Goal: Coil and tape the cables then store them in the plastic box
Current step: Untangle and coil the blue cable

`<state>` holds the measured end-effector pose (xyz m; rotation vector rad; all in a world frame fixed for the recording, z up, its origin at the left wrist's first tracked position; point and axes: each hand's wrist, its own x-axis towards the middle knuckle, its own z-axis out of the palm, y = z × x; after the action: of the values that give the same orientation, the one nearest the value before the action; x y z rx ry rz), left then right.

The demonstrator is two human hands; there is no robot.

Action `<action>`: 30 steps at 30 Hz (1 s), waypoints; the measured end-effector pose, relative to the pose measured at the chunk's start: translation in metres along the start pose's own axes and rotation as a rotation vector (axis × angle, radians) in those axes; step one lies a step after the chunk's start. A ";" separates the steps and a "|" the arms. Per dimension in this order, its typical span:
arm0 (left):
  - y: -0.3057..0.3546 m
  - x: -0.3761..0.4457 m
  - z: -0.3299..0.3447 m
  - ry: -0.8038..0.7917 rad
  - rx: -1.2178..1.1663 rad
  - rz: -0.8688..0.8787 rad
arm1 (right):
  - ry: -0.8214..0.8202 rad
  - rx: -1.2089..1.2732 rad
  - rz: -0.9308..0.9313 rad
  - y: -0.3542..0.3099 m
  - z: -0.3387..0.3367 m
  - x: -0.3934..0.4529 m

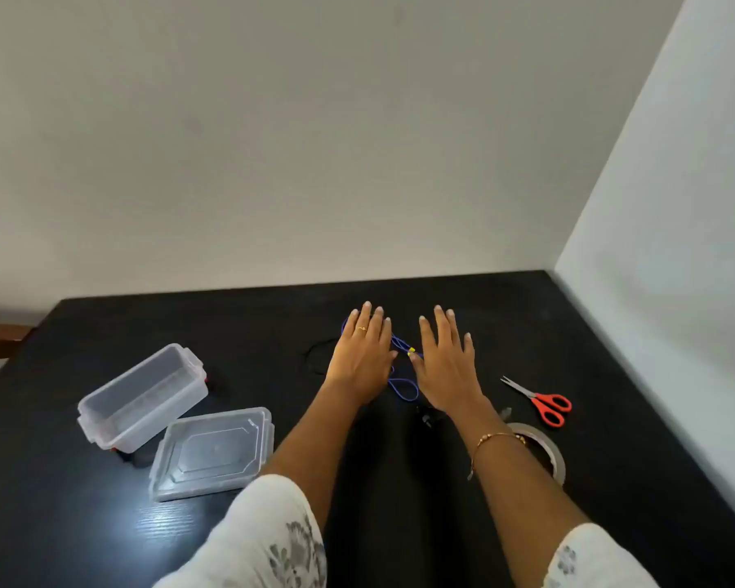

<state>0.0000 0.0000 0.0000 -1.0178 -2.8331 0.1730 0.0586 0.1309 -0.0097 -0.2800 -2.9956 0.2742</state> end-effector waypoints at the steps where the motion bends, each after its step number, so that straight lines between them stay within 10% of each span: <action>1: 0.004 0.001 0.008 -0.034 0.015 0.008 | -0.040 0.003 0.041 0.002 0.008 -0.001; 12: 0.021 0.015 0.082 -0.169 -0.029 0.067 | -0.202 0.034 0.206 0.020 0.074 0.004; 15: 0.024 0.015 0.090 -0.142 -0.042 0.087 | -0.034 -0.027 0.189 0.016 0.078 0.006; 22: 0.030 -0.007 0.095 0.043 -0.175 -0.010 | 0.058 0.238 0.300 0.000 0.080 -0.013; 30: 0.052 -0.031 0.048 0.632 -0.448 0.090 | 0.458 0.768 0.394 -0.026 0.040 -0.040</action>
<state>0.0489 0.0166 -0.0573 -1.0343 -2.2781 -0.6806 0.0876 0.0918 -0.0481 -0.7121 -2.1630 1.1651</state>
